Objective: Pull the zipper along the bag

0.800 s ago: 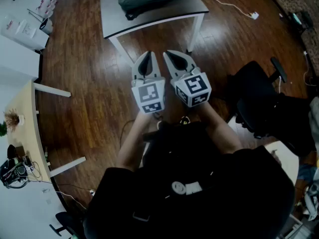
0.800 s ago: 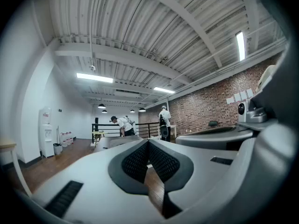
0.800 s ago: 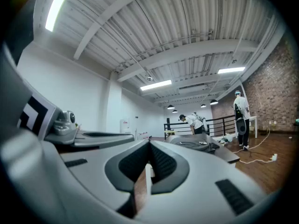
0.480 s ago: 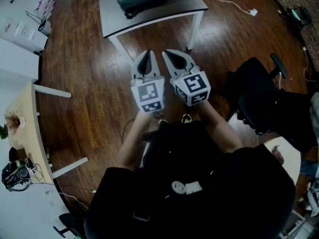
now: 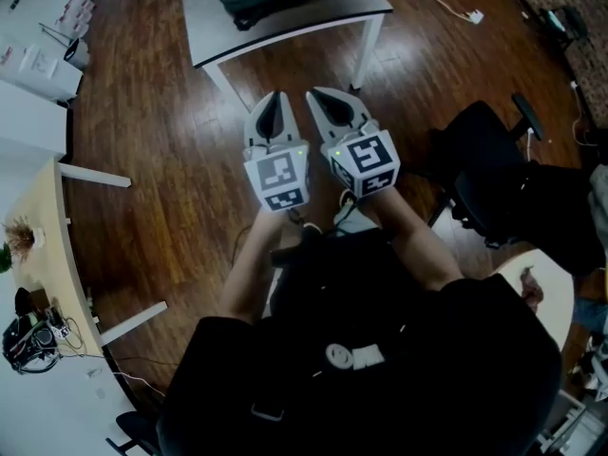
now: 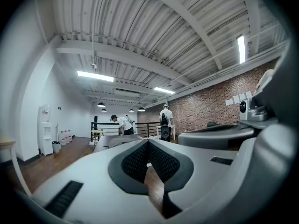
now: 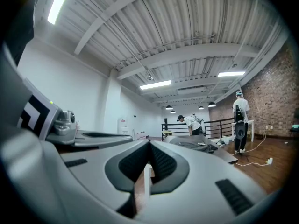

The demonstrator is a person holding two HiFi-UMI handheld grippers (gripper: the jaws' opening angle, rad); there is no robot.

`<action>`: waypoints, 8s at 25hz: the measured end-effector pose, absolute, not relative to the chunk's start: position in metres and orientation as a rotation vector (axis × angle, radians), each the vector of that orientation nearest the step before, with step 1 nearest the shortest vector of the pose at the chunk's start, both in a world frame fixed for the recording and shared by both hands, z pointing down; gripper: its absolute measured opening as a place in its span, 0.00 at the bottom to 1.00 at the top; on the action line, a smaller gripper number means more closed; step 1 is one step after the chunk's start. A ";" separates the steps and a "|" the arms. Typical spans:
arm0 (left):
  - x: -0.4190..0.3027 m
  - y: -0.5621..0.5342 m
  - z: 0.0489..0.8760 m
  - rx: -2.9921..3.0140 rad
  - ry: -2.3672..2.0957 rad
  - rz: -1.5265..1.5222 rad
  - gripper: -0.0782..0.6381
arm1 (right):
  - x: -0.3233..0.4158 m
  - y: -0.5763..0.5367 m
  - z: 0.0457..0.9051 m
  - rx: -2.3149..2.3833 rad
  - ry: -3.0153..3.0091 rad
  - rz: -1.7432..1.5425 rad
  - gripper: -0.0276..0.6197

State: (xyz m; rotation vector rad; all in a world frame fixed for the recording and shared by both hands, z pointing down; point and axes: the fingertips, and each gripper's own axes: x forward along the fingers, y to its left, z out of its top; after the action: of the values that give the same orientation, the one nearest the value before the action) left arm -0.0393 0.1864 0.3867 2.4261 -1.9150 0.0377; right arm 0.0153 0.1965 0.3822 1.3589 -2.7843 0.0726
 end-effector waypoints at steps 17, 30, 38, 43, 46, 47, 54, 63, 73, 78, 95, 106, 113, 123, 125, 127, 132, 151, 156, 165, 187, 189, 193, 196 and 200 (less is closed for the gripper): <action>-0.020 0.106 0.389 2.385 -1.984 0.049 0.12 | 0.030 0.112 0.386 1.264 -2.832 0.099 0.05; 0.009 0.034 0.383 2.326 -2.062 0.061 0.12 | 0.060 0.039 0.387 1.184 -2.897 0.123 0.05; 0.004 0.013 0.378 2.344 -2.084 0.091 0.12 | 0.057 0.016 0.385 1.202 -2.906 0.125 0.05; -0.001 -0.002 0.381 2.370 -2.063 0.105 0.12 | 0.050 0.002 0.386 1.230 -2.891 0.123 0.05; -0.007 -0.020 0.381 2.390 -2.045 0.095 0.12 | 0.043 -0.014 0.384 1.254 -2.877 0.118 0.05; -0.009 -0.026 0.381 2.397 -2.041 0.093 0.12 | 0.041 -0.020 0.384 1.260 -2.872 0.115 0.05; -0.029 -0.073 0.388 2.415 -1.980 0.071 0.12 | 0.018 -0.063 0.388 1.296 -2.831 0.111 0.05; -0.072 -0.127 0.398 2.400 -1.928 0.062 0.12 | -0.025 -0.121 0.397 1.322 -2.785 0.125 0.05; -0.106 -0.149 0.403 2.399 -1.895 0.046 0.12 | -0.053 -0.144 0.397 1.358 -2.747 0.096 0.05; -0.111 -0.158 0.401 2.397 -1.891 0.024 0.12 | -0.056 -0.154 0.392 1.368 -2.745 0.078 0.05; -0.102 -0.258 0.404 2.356 -1.966 0.066 0.12 | -0.048 -0.253 0.402 1.290 -2.786 0.101 0.05; -0.086 -0.330 0.407 2.320 -2.031 0.086 0.12 | -0.036 -0.325 0.407 1.216 -2.839 0.139 0.05; -0.093 -0.357 0.412 2.279 -2.081 0.119 0.12 | -0.037 -0.356 0.416 1.174 -2.847 0.157 0.05; -0.137 -0.404 0.439 2.231 -2.073 0.137 0.12 | -0.076 -0.398 0.462 1.066 -2.687 0.151 0.08; -0.150 -0.419 0.449 2.230 -2.050 0.139 0.12 | -0.091 -0.408 0.480 1.010 -2.617 0.108 0.13; -0.163 -0.435 0.457 2.235 -2.030 0.141 0.12 | -0.107 -0.418 0.500 0.941 -2.548 0.072 0.23; -0.188 -0.470 0.468 2.242 -2.002 0.108 0.12 | -0.130 -0.443 0.550 0.842 -2.332 -0.070 0.25; -0.192 -0.539 0.555 2.387 -1.786 0.073 0.12 | -0.132 -0.461 0.605 0.520 -1.969 -0.177 0.12; -0.195 -0.540 0.555 2.382 -1.786 0.066 0.12 | -0.127 -0.462 0.605 0.482 -1.954 -0.220 0.12; -0.195 -0.540 0.557 2.369 -1.787 0.073 0.12 | -0.112 -0.466 0.604 0.469 -1.952 -0.254 0.12; -0.193 -0.546 0.561 2.361 -1.814 0.136 0.12 | -0.078 -0.477 0.605 0.455 -1.968 -0.278 0.12; -0.194 -0.545 0.564 2.356 -1.820 0.152 0.12 | -0.074 -0.478 0.605 0.457 -1.966 -0.276 0.12; -0.194 -0.544 0.565 2.353 -1.824 0.175 0.12 | -0.064 -0.480 0.606 0.455 -1.963 -0.275 0.12; -0.193 -0.545 0.566 2.350 -1.829 0.192 0.12 | -0.057 -0.482 0.607 0.456 -1.963 -0.270 0.12; -0.192 -0.547 0.567 2.344 -1.834 0.198 0.12 | -0.045 -0.486 0.610 0.466 -1.956 -0.253 0.12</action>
State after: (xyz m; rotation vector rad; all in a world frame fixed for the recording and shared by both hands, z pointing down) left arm -0.1921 -0.5466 0.5665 2.3443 -1.8335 0.1978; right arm -0.0446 -0.4864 0.6096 0.4660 -1.9562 -0.2528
